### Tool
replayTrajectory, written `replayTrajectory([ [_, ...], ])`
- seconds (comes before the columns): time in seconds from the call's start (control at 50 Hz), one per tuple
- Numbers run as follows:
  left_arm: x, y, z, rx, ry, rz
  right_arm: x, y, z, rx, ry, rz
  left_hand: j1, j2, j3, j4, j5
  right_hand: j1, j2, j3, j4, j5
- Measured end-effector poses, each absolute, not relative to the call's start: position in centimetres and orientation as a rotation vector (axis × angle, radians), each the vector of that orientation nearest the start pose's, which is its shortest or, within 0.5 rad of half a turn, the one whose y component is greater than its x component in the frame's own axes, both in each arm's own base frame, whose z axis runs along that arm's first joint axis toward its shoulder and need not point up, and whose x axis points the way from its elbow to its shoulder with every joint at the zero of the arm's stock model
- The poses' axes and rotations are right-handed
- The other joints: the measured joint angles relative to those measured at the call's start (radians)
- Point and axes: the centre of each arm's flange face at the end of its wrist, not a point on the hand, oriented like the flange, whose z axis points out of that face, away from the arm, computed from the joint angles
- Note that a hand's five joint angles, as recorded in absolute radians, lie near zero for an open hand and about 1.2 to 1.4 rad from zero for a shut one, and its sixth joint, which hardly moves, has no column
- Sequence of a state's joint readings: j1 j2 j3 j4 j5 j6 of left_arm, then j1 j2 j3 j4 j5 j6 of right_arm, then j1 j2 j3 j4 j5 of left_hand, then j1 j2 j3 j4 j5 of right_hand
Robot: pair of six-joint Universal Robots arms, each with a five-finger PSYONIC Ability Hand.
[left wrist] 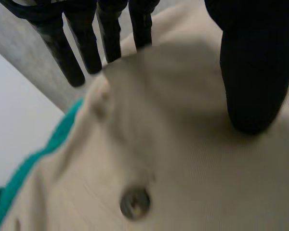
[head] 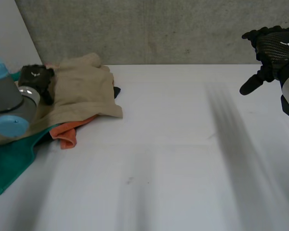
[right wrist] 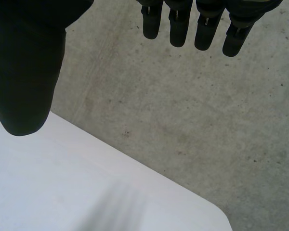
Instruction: Fold the laundry.
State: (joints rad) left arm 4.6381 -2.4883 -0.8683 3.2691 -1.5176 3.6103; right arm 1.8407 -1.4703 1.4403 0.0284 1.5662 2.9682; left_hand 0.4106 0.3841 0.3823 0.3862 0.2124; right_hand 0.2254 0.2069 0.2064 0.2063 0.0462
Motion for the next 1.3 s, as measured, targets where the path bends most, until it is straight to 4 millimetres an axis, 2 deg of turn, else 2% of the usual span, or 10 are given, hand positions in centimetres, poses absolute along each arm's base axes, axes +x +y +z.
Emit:
replayTrajectory([
  [0.1,-17.3,-48.4,14.1,0.638,2.057,-1.944,21.5,-28.6,30.9,-0.487,2.136,-2.154,0.247,0.274,0.273,0.257,0.247,0.0,0.0,0.0,0.0,0.0],
  [0.12,-17.4,-48.5,14.0,0.636,2.055,-1.947,21.5,-28.7,30.8,-0.488,2.141,-2.151,0.58,0.706,0.714,0.715,0.656,0.0,0.0,0.0,0.0,0.0],
  [0.2,-18.1,-48.4,14.9,0.618,2.029,-1.983,21.5,-28.9,30.6,-0.488,2.15,-2.148,0.632,0.781,0.786,0.799,0.714,0.0,0.0,0.0,0.0,0.0],
  [0.44,-24.6,-40.3,32.9,0.377,1.862,-2.612,21.2,-29.3,30.9,-0.513,2.155,-2.182,0.733,0.802,0.806,0.806,0.768,0.0,0.0,0.0,0.0,0.0],
  [0.54,-28.9,-34.8,35.9,0.425,1.949,-2.85,21.1,-29.1,31.4,-0.514,2.14,-2.2,0.733,0.804,0.806,0.806,0.776,0.0,0.0,0.0,0.0,0.0],
  [0.68,-35.7,-29.4,31.8,0.674,2.23,-2.863,21.0,-28.8,32.2,-0.511,2.114,-2.226,0.733,0.804,0.81,0.814,0.782,0.0,0.0,0.0,0.0,0.0],
  [0.78,-39.8,-27.3,24.8,0.862,2.457,-2.671,21.0,-28.8,32.4,-0.51,2.107,-2.234,0.733,0.804,0.81,0.815,0.782,0.0,0.0,0.0,0.0,0.0],
  [0.9,-42.0,-24.8,19.7,1.015,2.603,-2.49,20.9,-28.9,32.2,-0.517,2.116,-2.232,-0.024,0.072,0.097,0.086,0.084,0.0,0.0,0.0,0.0,0.0],
  [1.16,-36.2,-25.1,25.6,0.889,2.463,-2.524,22.3,-29.5,27.3,-0.891,2.257,-2.081,-0.186,-0.152,-0.147,-0.161,-0.16,0.0,0.0,0.0,0.0,0.0],
  [1.3,-33.0,-22.4,23.5,1.014,2.461,-2.291,22.6,-28.3,25.5,-1.109,2.343,-1.91,-0.183,-0.15,-0.145,-0.159,-0.157,0.0,0.0,0.0,0.0,0.0],
])
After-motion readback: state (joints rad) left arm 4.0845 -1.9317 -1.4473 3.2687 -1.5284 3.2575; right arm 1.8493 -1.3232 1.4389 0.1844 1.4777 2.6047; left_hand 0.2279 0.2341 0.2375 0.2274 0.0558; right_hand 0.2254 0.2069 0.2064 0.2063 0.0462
